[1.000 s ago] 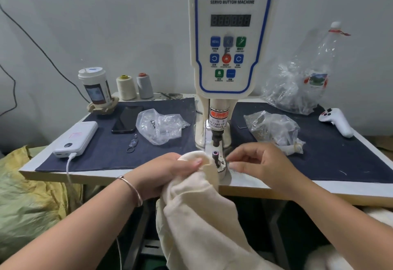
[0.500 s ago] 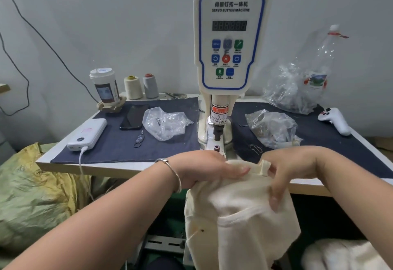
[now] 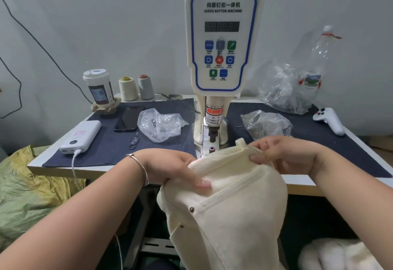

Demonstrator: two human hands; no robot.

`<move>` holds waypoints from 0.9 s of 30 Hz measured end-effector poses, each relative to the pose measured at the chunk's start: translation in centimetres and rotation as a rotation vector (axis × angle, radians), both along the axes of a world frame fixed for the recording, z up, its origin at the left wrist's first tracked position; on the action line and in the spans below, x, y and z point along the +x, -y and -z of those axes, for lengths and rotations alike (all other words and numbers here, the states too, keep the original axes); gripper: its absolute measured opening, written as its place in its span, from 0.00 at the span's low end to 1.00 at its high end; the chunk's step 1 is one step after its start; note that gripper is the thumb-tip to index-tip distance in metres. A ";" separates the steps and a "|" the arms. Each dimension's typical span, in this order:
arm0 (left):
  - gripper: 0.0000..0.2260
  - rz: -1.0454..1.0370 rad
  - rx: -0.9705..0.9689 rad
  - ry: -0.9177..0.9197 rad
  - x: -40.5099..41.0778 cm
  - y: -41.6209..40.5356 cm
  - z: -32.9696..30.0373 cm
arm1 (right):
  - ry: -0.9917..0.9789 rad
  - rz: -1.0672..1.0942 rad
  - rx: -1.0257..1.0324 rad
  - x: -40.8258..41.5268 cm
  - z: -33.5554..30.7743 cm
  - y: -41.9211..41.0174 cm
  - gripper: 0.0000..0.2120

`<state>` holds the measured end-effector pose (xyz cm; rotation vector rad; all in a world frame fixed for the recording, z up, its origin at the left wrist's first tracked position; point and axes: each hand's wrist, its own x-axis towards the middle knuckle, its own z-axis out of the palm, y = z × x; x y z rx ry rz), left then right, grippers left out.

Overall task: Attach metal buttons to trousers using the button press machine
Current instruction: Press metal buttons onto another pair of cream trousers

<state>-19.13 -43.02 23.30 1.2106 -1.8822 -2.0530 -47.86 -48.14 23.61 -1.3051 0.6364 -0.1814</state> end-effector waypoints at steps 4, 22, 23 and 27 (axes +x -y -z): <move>0.26 -0.151 -0.005 -0.174 -0.6 0.1 1.3 | 0.026 0.124 -0.030 3.4 0.7 0.1 0.14; 0.13 -0.651 -0.150 -0.191 -0.7 2.8 4.7 | -0.007 0.446 0.073 4.0 3.7 3.3 0.15; 0.12 -0.688 -0.201 -0.153 -0.9 3.0 4.9 | -0.008 0.487 0.051 4.5 3.7 3.5 0.14; 0.11 -0.736 -0.297 -0.072 -1.0 3.2 5.9 | -0.128 0.624 -0.119 5.7 3.8 3.7 0.11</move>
